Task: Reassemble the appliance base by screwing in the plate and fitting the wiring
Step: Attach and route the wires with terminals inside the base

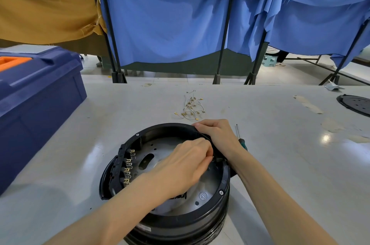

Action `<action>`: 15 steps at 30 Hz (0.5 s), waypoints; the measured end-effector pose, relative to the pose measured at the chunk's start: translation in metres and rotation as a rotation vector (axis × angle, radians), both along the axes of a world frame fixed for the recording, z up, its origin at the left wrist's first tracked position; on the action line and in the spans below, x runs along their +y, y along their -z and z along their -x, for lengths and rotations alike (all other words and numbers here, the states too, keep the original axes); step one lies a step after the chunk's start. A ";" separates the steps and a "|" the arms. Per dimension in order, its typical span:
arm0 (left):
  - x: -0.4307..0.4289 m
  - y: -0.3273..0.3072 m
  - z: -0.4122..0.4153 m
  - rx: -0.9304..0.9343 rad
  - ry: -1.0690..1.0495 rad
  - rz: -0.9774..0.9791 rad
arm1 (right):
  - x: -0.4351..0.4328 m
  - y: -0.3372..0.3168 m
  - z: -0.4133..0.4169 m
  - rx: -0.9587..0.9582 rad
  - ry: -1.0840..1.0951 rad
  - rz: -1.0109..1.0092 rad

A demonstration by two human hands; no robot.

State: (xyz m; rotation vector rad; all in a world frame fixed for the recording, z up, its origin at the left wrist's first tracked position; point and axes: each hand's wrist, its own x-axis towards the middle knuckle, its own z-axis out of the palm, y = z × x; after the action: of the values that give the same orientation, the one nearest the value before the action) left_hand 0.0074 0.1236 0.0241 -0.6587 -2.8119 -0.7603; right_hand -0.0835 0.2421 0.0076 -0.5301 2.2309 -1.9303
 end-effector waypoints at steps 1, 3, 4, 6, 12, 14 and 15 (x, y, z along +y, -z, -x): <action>0.000 0.000 0.000 0.002 0.000 -0.003 | 0.000 0.000 0.000 0.000 0.002 0.001; -0.001 0.001 -0.001 0.015 -0.003 -0.009 | 0.000 0.000 0.000 -0.008 0.001 -0.002; -0.002 0.002 -0.001 0.025 -0.010 -0.021 | 0.000 0.000 -0.001 -0.014 -0.001 -0.005; -0.004 0.004 0.001 0.026 -0.032 -0.074 | 0.001 0.001 -0.001 -0.028 0.008 -0.007; -0.018 0.001 0.008 -0.104 -0.130 -0.317 | 0.006 0.003 0.000 -0.139 0.014 -0.017; -0.028 -0.002 0.014 -0.017 -0.193 -0.339 | 0.008 0.004 0.002 -0.229 -0.004 0.002; -0.035 -0.003 0.018 0.061 -0.245 -0.265 | 0.009 0.004 0.004 -0.276 -0.019 0.014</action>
State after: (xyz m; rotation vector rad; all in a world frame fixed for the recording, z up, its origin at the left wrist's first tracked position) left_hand -0.0109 0.0890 0.0268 -0.2835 -2.6050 -1.0185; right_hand -0.0877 0.2512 0.0032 -0.2649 2.0346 -1.8802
